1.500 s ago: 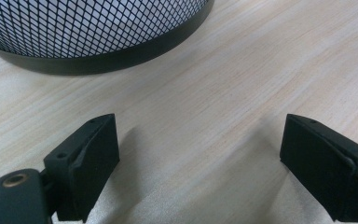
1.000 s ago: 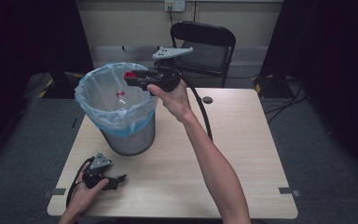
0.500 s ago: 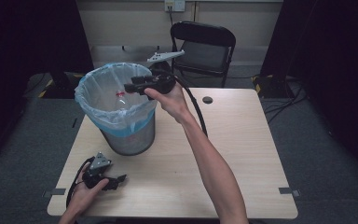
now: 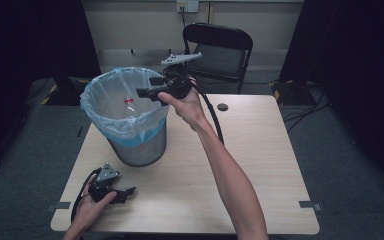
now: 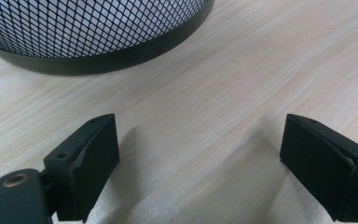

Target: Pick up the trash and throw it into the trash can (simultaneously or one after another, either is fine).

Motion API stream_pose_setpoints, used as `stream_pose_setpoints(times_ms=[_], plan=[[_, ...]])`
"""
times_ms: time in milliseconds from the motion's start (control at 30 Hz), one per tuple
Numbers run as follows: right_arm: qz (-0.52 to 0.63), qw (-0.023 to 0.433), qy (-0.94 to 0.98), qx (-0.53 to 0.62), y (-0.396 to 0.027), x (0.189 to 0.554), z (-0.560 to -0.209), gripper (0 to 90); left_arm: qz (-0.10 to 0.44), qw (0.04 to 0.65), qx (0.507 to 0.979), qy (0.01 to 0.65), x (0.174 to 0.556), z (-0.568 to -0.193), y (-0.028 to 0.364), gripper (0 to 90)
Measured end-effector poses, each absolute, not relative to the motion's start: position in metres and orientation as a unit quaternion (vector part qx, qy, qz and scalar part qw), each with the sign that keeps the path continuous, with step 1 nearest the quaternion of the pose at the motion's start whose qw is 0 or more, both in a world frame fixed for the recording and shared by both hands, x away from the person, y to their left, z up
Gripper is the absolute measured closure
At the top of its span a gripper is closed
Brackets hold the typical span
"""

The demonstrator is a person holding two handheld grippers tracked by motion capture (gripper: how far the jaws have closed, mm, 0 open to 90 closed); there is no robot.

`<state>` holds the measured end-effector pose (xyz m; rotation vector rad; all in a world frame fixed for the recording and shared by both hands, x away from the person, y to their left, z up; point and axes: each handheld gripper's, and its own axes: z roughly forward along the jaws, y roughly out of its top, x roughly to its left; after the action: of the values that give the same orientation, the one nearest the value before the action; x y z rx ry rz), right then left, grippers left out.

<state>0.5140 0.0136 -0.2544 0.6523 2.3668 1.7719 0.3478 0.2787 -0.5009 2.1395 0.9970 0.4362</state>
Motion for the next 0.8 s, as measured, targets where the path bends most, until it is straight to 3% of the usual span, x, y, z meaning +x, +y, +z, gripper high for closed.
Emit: stream_pose_setpoints(times_ms=[400, 800], plan=[[0.593, 0.082, 0.764, 0.239, -0.006, 0.504, -0.253, 22.4, 0.169, 0.362, 0.831, 0.387, 0.348, -0.501, 0.279, 11.1], [0.598, 0.115, 0.743, 0.277, -0.051, 0.494, -0.256, 18.8, 0.169, 0.362, 0.831, 0.387, 0.348, -0.501, 0.279, 11.2]])
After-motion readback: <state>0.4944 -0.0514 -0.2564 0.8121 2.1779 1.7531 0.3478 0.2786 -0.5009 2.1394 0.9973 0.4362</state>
